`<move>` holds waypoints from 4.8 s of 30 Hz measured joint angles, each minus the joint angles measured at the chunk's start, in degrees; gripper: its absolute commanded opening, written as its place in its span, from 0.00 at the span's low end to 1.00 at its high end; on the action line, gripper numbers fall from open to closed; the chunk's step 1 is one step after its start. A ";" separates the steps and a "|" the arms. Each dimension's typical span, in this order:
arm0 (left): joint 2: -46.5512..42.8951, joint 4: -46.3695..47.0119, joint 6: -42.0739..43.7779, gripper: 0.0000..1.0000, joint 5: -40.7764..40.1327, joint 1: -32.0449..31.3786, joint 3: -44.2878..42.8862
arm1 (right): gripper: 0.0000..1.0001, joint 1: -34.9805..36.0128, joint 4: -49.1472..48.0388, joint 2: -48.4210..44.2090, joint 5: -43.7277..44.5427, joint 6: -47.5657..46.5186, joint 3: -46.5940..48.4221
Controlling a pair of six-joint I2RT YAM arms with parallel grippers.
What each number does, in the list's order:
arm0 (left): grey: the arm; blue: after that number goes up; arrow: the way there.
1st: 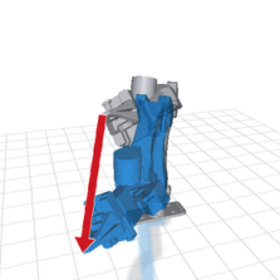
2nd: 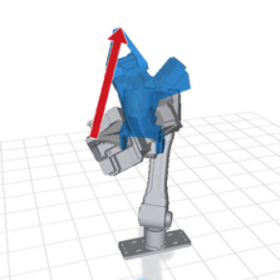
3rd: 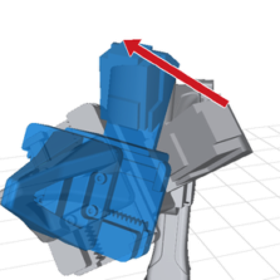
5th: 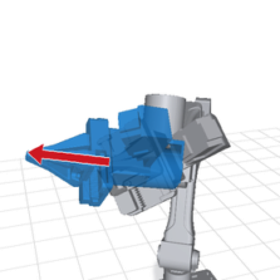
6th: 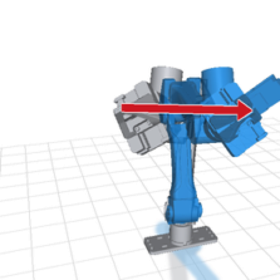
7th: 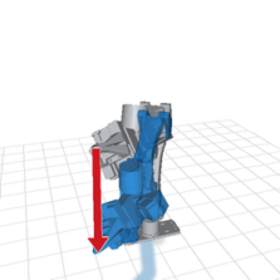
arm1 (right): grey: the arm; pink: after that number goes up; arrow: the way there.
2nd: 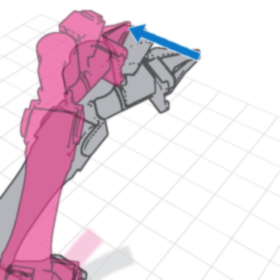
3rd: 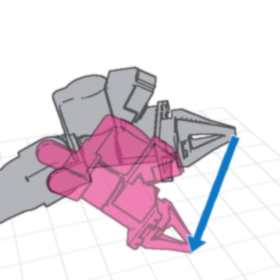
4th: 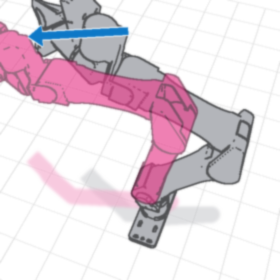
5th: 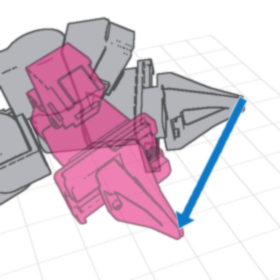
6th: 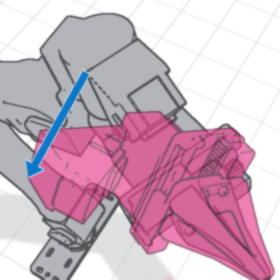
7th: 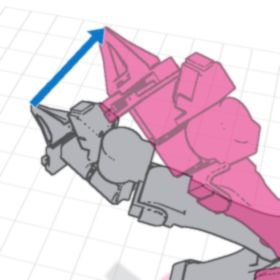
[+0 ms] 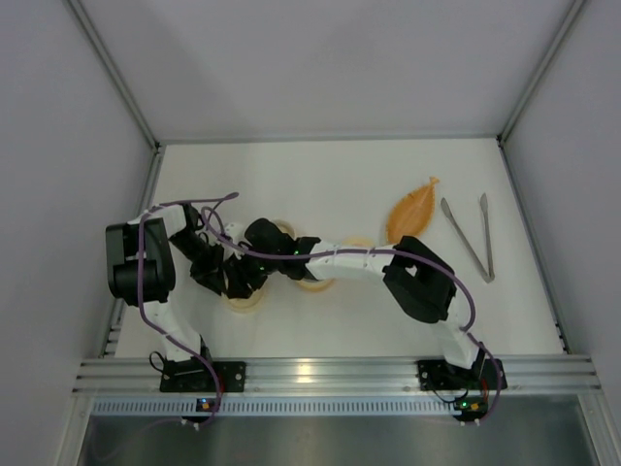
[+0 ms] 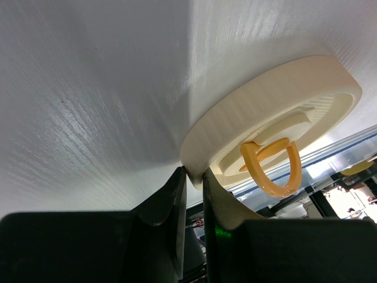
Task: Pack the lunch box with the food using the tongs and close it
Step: Pick up the box lid from the center of the board, then close the box lid on the packing box.
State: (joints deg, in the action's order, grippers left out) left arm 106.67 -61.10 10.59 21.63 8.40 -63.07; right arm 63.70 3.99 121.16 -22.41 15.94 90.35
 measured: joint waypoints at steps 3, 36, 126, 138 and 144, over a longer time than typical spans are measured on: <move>0.00 0.02 0.02 0.00 0.04 0.00 0.00 | 0.57 -0.02 0.37 -1.05 0.50 -3.52 0.02; 0.00 0.31 0.02 0.00 0.63 0.00 0.00 | 0.49 0.59 8.20 7.30 10.64 -19.67 7.69; -13.81 4.61 3.39 0.98 10.91 10.86 -8.72 | 0.00 3.08 32.33 -6.69 8.72 -33.83 9.94; -17.33 3.78 6.21 0.98 16.90 11.32 -9.07 | 0.00 -11.67 41.59 -28.61 1.86 -52.02 1.40; -18.91 4.83 6.23 0.98 19.96 11.32 -9.20 | 0.00 -22.80 44.94 -29.07 -2.69 -65.51 -5.77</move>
State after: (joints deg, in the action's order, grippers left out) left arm 87.77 -56.27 16.82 41.58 19.73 -72.27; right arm 40.91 48.93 92.09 -25.10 -49.56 84.58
